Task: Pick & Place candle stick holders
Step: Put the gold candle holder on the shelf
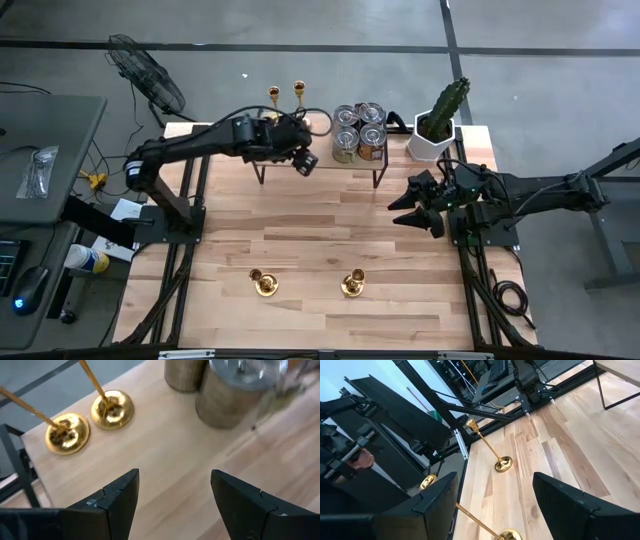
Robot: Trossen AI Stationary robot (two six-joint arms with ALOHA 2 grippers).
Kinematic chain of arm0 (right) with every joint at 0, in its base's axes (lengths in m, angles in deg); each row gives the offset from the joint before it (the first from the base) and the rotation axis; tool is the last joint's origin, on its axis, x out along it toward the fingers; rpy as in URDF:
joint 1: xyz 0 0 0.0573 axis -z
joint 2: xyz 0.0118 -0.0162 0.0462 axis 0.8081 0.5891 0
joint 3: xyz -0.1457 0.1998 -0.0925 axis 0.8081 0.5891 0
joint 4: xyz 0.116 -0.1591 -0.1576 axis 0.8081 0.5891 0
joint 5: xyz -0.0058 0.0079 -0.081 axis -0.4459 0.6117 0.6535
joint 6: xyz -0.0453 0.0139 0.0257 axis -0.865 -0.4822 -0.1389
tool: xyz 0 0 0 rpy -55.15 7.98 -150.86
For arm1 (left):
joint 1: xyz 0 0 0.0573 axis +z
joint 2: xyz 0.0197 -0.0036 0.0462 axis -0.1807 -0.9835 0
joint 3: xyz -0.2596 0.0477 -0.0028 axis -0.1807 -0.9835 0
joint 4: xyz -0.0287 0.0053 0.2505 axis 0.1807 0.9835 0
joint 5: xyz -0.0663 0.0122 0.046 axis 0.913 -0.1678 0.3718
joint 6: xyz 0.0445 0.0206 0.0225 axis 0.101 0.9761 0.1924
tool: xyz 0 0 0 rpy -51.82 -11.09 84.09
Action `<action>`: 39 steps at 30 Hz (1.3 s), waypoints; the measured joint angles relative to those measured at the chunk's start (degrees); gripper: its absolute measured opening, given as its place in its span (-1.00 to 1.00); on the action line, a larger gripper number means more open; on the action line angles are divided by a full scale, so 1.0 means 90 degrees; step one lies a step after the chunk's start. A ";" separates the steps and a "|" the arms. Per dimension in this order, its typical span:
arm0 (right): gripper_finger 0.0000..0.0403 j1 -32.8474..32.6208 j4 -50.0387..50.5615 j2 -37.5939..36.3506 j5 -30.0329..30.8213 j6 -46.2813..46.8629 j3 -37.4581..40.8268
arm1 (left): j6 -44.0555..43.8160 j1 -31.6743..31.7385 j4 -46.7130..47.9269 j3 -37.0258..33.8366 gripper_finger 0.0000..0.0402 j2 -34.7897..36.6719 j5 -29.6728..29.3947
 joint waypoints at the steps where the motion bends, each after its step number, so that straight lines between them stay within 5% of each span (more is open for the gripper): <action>1: 0.25 0.0001 -0.0002 0.0000 -0.0002 0.0000 0.0000 | 0.0037 -0.0045 0.0107 -0.0002 0.20 0.0038 -0.0024; 9: 0.25 -0.0335 -0.0243 0.0387 0.0065 -0.0734 0.0000 | 0.0513 -0.0450 0.0434 -0.0005 0.20 0.0346 -0.0104; 17: 0.25 -0.0992 -0.0741 0.1351 0.1059 -0.0898 0.0002 | 0.0613 -0.0816 0.0767 -0.0365 0.20 0.1098 -0.0290; 25: 0.25 -0.1352 -0.0940 0.1936 0.1618 0.1148 0.0002 | 0.0568 -0.1117 0.0745 -0.0930 0.20 0.2097 -0.0295; 39: 0.25 -0.1990 -0.1039 0.2496 0.1471 0.1806 0.0000 | -0.0353 -0.1639 0.0670 -0.2030 0.20 0.3290 -0.0393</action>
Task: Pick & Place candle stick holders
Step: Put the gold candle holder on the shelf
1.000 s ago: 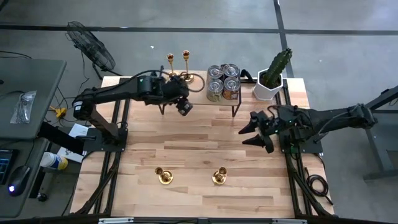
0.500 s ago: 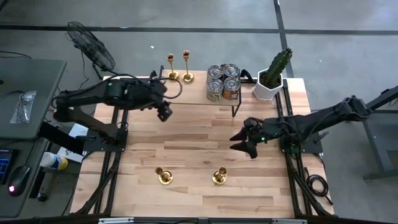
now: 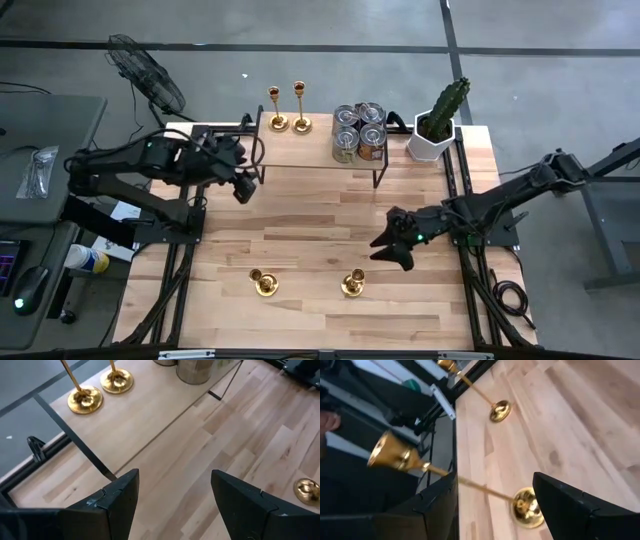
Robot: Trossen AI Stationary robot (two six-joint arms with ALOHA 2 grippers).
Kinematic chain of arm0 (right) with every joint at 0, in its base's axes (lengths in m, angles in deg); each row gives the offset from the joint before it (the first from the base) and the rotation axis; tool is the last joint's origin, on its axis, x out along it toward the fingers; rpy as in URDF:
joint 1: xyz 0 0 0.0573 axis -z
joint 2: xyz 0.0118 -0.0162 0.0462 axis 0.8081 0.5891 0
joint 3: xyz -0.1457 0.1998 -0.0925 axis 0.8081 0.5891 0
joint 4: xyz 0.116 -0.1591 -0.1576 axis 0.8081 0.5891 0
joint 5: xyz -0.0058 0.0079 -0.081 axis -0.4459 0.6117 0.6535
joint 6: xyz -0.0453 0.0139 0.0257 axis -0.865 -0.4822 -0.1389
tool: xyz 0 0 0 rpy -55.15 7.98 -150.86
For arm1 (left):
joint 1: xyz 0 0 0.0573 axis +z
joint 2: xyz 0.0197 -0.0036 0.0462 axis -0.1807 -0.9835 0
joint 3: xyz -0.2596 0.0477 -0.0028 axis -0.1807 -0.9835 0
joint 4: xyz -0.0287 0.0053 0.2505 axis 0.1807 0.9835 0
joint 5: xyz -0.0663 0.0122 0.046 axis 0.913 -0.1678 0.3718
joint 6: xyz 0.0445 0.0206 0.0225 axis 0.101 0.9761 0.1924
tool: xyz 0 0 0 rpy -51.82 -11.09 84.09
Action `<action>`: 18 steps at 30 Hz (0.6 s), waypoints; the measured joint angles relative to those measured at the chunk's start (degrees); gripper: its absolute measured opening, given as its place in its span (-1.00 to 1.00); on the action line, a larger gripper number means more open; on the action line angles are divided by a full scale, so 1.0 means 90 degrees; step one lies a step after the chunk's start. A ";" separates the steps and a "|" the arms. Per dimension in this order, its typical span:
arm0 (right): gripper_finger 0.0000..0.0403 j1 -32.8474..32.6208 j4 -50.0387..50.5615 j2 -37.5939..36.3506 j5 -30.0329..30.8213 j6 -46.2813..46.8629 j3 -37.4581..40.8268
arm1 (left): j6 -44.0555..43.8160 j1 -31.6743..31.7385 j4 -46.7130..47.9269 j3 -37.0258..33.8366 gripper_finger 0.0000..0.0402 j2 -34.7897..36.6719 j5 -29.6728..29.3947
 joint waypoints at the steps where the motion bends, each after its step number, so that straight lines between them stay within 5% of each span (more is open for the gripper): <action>1: 0.25 -0.0070 -0.0021 0.0018 0.0002 -0.0014 0.0000 | -0.0038 -0.0025 -0.0005 -0.0048 0.20 0.0040 0.0001; 5: 0.25 -0.0370 -0.0025 0.0151 0.0052 -0.0172 0.0000 | -0.0069 -0.0115 -0.0004 -0.0142 0.20 0.0094 0.0016; 11: 0.25 -0.0914 -0.0060 0.0624 0.0253 -0.1794 0.0000 | -0.0088 -0.0189 -0.0010 -0.0146 0.20 0.0088 0.0004; 18: 0.25 -0.1026 -0.1180 0.1322 0.0888 -0.1902 -0.0002 | -0.0095 -0.0184 -0.0015 -0.0146 0.20 0.0088 0.0002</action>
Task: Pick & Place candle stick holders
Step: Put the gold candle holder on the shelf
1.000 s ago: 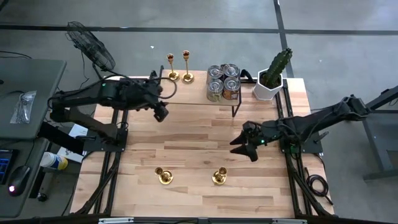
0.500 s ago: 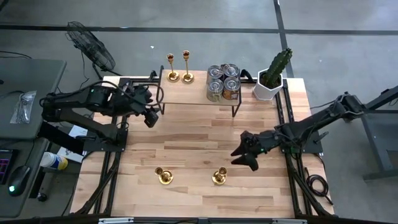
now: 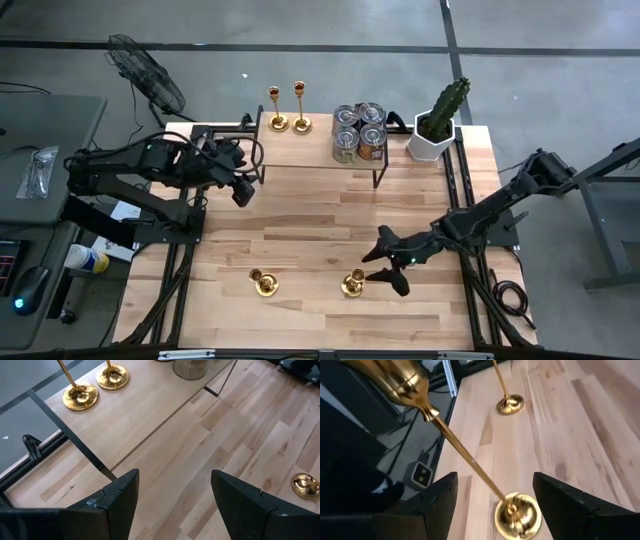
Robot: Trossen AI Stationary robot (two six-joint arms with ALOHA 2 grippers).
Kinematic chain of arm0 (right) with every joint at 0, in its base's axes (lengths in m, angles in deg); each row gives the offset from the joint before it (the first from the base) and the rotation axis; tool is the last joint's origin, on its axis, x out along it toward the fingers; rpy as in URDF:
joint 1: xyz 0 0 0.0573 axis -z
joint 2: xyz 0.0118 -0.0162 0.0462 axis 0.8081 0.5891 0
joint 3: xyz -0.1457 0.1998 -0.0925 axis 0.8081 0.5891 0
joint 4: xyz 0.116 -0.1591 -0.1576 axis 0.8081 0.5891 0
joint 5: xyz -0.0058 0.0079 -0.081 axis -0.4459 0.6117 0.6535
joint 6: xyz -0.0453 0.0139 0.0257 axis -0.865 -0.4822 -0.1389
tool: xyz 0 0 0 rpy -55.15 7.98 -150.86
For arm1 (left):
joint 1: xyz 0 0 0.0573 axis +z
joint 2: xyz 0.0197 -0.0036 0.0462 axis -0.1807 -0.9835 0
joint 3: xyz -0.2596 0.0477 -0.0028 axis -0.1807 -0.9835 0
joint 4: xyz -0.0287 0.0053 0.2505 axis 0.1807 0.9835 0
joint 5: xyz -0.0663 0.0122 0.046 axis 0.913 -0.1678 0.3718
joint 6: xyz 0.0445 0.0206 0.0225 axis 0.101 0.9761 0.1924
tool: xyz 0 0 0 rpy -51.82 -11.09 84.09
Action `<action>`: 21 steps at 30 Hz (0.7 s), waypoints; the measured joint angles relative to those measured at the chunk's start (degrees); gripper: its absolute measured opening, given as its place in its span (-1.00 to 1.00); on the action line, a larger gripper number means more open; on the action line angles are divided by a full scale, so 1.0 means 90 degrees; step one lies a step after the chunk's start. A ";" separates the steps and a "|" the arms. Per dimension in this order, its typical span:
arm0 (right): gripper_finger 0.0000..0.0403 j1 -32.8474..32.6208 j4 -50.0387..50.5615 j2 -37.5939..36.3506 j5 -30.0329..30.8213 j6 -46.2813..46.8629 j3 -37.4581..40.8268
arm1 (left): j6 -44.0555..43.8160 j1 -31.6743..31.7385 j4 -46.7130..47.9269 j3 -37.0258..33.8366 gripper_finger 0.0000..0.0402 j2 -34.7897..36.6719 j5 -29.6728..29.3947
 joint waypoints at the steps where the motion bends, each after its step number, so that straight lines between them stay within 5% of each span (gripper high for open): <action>1: 0.25 -0.0025 -0.0140 0.0085 0.0128 -0.0081 0.0000 | 0.0002 0.0000 0.0000 0.0000 0.20 0.0000 -0.0002; 12: 0.25 -0.0323 -0.1816 0.0877 0.0667 -0.0300 0.0000 | 0.0028 0.0000 0.0010 0.0000 0.20 0.0000 0.0002; 21: 0.25 -0.0473 -0.2130 0.1022 0.1114 -0.0319 0.0000 | 0.0055 0.0002 0.0017 0.0000 0.20 0.0000 0.0002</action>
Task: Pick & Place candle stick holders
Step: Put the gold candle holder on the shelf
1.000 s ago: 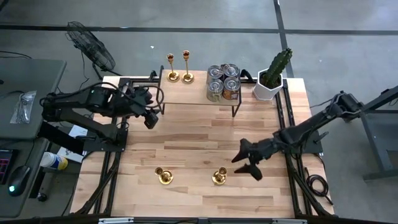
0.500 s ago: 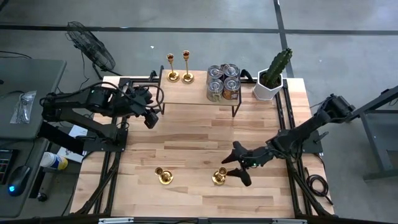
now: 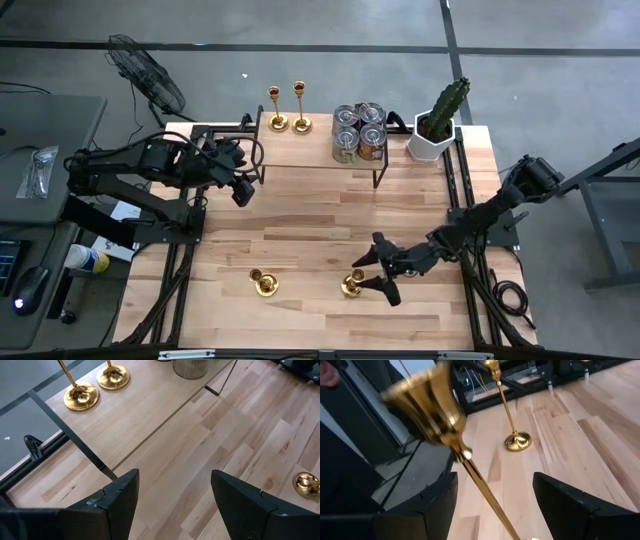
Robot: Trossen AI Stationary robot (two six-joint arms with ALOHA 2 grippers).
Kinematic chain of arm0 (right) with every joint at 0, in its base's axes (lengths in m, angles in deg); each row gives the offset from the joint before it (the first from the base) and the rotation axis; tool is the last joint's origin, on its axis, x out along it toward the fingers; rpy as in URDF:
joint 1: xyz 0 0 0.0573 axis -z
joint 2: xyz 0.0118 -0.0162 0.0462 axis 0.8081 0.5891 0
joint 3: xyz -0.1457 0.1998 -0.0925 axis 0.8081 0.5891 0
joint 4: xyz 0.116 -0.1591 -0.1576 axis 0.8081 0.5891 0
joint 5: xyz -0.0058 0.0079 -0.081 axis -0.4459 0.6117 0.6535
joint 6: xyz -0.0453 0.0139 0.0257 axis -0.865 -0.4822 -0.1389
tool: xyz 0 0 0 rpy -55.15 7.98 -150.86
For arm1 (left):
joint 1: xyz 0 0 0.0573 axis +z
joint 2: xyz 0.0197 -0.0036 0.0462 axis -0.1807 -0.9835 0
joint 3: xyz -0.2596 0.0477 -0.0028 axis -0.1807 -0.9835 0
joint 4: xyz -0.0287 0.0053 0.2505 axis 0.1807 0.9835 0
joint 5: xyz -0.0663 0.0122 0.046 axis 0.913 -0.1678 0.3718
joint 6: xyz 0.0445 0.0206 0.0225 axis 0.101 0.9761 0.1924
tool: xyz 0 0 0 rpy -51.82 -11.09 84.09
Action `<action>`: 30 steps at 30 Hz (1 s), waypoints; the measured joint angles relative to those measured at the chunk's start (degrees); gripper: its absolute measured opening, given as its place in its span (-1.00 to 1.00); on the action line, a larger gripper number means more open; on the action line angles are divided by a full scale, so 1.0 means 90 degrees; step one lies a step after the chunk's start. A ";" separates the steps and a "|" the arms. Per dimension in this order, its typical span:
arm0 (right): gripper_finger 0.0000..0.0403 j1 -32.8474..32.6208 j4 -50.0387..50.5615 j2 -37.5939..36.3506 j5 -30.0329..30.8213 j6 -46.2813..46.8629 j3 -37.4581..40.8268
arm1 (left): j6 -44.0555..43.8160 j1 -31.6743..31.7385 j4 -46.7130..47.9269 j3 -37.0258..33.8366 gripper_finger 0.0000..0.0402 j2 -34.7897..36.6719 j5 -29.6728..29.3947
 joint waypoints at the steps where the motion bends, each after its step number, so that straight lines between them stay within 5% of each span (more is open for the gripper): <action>1: 0.25 0.0000 -0.0062 0.0000 0.0006 -0.0018 0.0000 | 0.0000 0.0000 0.0002 0.0000 0.20 0.0000 0.0000; 19: 0.21 -0.0024 -0.0555 0.0524 0.0348 -0.0211 -0.0185 | 0.0000 0.0000 0.0007 0.0000 0.20 -0.0002 0.0010; 30: -0.41 -0.0070 -0.0537 0.0583 0.0353 -0.0307 -0.0192 | -0.0002 0.0000 0.0002 0.0000 0.20 -0.0002 0.0015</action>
